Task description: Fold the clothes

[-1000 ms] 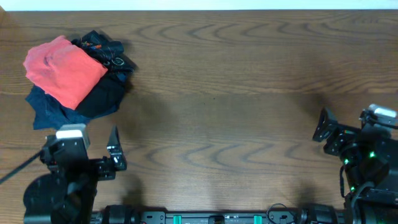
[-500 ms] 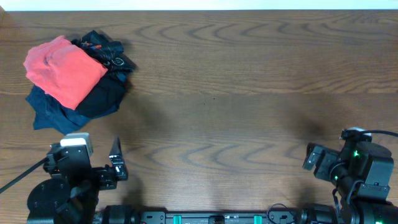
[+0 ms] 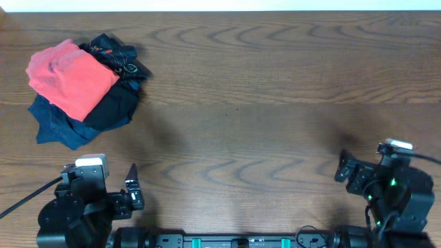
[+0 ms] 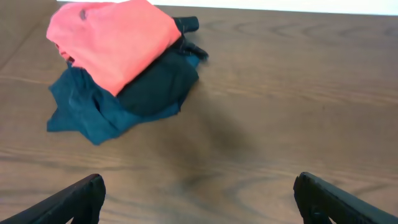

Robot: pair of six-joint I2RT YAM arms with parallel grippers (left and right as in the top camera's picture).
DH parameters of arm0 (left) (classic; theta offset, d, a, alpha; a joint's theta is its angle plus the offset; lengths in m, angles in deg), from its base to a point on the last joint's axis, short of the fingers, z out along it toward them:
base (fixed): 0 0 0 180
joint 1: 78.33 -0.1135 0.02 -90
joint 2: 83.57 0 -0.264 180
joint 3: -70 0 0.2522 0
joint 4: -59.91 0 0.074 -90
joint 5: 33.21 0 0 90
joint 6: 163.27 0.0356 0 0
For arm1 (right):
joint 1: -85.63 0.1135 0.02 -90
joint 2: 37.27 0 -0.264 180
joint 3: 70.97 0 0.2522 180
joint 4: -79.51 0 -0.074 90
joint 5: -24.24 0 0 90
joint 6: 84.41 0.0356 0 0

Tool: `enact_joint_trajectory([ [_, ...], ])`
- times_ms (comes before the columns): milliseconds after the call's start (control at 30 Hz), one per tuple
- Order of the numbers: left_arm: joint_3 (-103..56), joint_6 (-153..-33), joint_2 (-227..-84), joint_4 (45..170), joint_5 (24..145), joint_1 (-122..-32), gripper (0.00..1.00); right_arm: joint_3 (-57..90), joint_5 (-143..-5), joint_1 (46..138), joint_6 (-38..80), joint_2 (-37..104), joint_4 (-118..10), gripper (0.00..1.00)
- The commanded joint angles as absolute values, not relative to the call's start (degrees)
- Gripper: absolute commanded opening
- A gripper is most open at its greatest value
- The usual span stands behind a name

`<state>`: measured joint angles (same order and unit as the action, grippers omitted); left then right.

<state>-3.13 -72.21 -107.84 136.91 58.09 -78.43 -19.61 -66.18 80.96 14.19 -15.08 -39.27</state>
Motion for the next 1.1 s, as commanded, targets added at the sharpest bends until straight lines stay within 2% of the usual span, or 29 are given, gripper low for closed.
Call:
enact_joint_trajectory([
  [0, -3.00, -73.13, -107.73, 137.13, 57.83, -78.36, 0.98, -27.89, -69.05, 83.56, 8.18, -22.22, -47.10, 0.99],
  [233, -3.00, -73.13, -107.73, 137.13, 57.83, -78.36, 0.98, -42.76, -69.00, 87.72, 3.92, -36.74, -66.81, 0.99],
  [400, -3.00, -73.13, -107.73, 137.11, 57.83, -78.36, 0.98, -48.31, -69.00, 88.04, -1.20, -37.00, -75.18, 0.99],
  [567, -3.00, -73.13, -107.73, 137.13, 57.83, -78.36, 0.98, -54.14, -69.03, 88.04, -3.23, -36.91, -76.17, 0.99],
  [1067, -3.00, -73.11, -107.73, 137.13, 57.83, -78.36, 0.98, -54.06, -69.00, 88.00, -3.27, -36.96, -76.17, 0.99],
])
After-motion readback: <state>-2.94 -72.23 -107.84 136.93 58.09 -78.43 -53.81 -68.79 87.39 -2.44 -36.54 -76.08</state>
